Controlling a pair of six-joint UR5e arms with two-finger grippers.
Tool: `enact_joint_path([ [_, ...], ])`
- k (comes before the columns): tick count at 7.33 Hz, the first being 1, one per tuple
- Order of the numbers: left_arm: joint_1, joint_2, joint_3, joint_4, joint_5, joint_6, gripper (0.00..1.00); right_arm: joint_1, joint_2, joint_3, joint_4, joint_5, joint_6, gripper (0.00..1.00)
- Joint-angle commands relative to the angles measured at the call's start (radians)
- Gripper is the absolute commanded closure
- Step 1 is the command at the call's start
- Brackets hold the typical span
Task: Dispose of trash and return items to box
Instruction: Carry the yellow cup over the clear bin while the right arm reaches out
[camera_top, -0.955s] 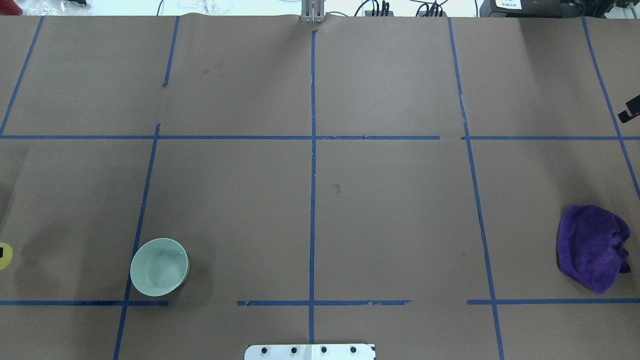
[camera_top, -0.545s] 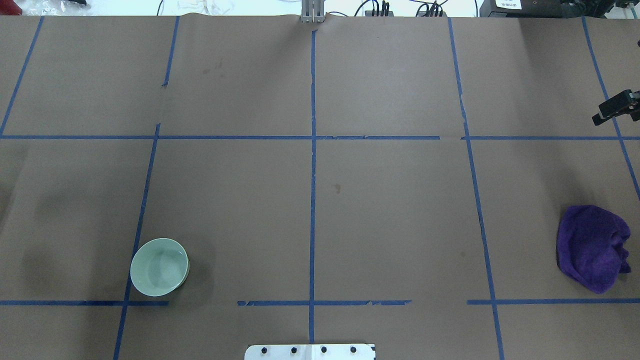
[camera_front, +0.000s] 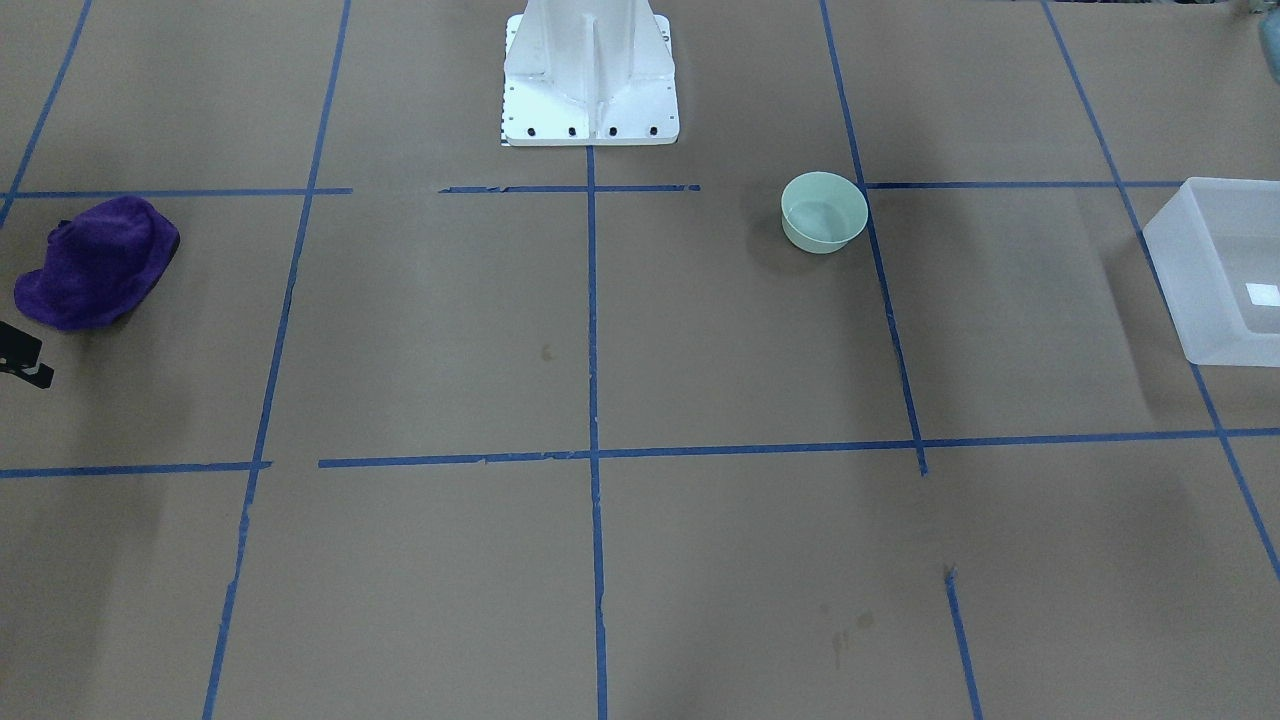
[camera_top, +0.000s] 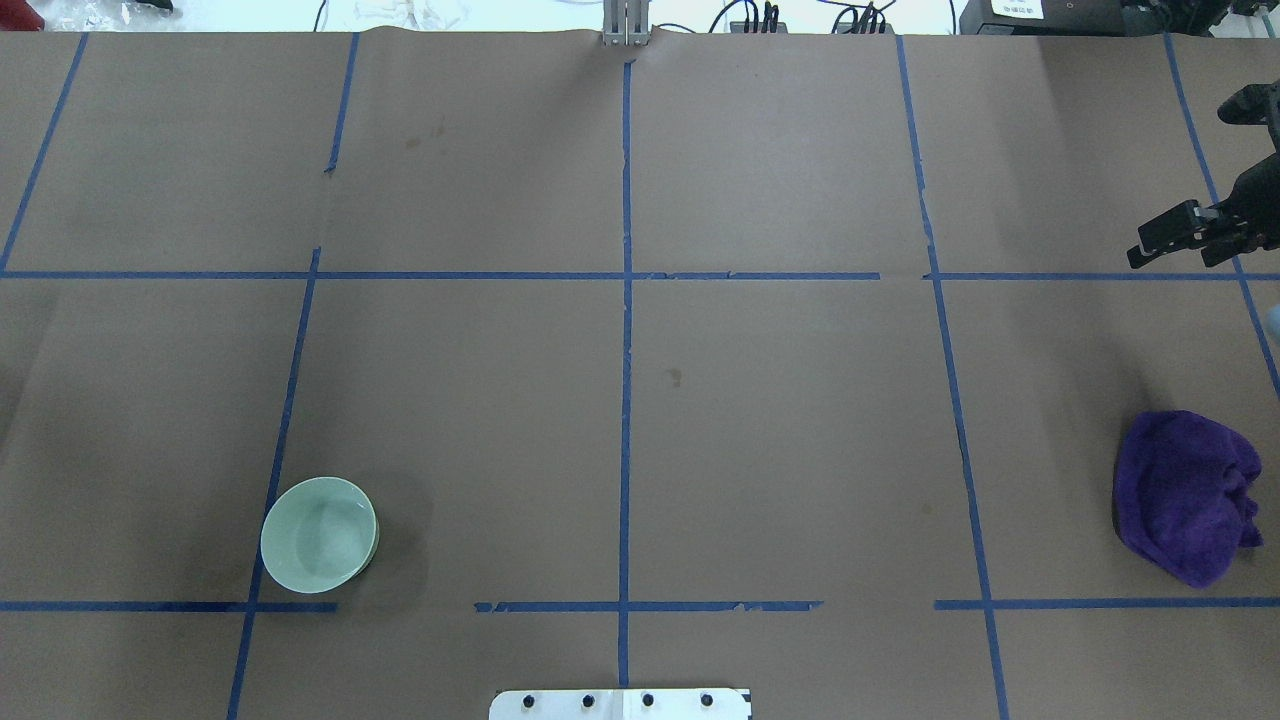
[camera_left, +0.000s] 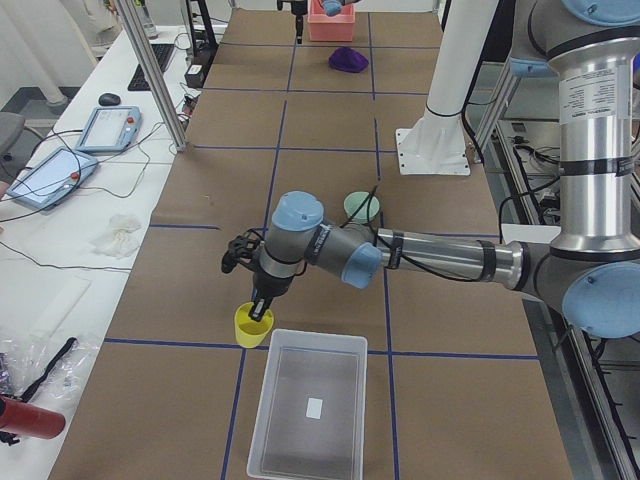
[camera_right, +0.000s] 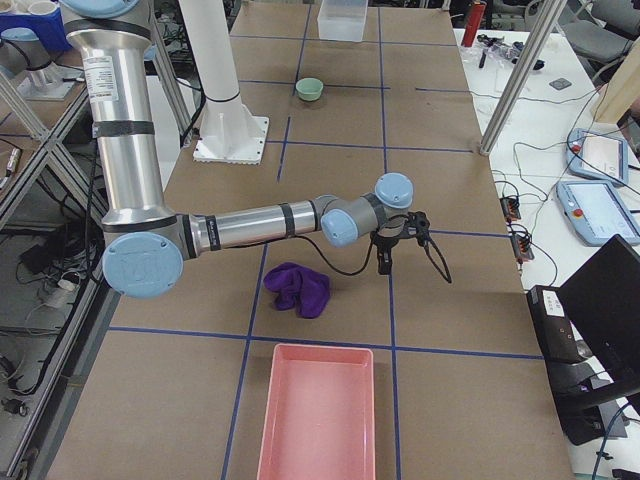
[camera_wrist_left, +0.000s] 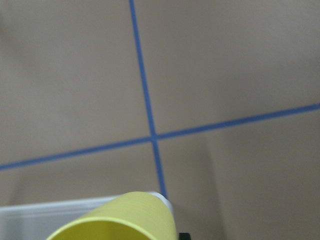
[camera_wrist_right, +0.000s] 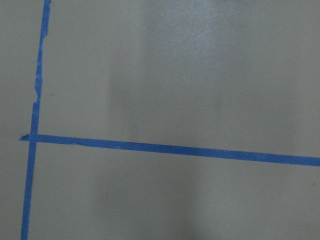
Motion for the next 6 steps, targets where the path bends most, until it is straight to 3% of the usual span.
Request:
enact_joint_path([
  [1, -0.035, -0.040, 0.174, 0.040, -0.017, 0.083, 1.00, -0.018, -0.001, 0.003, 0.003, -0.006, 0.022, 0.00],
  [3, -0.023, 0.037, 0.189, 0.028, -0.211, -0.038, 1.00, -0.020, -0.001, 0.003, 0.003, -0.011, 0.022, 0.00],
  [5, 0.056, 0.058, 0.187, 0.009, -0.217, -0.072, 1.00, -0.024, -0.002, 0.003, 0.003, -0.011, 0.022, 0.00],
  [6, 0.125, 0.062, 0.189, -0.068, -0.215, -0.154, 1.00, -0.031, -0.002, 0.002, 0.003, -0.011, 0.022, 0.00],
])
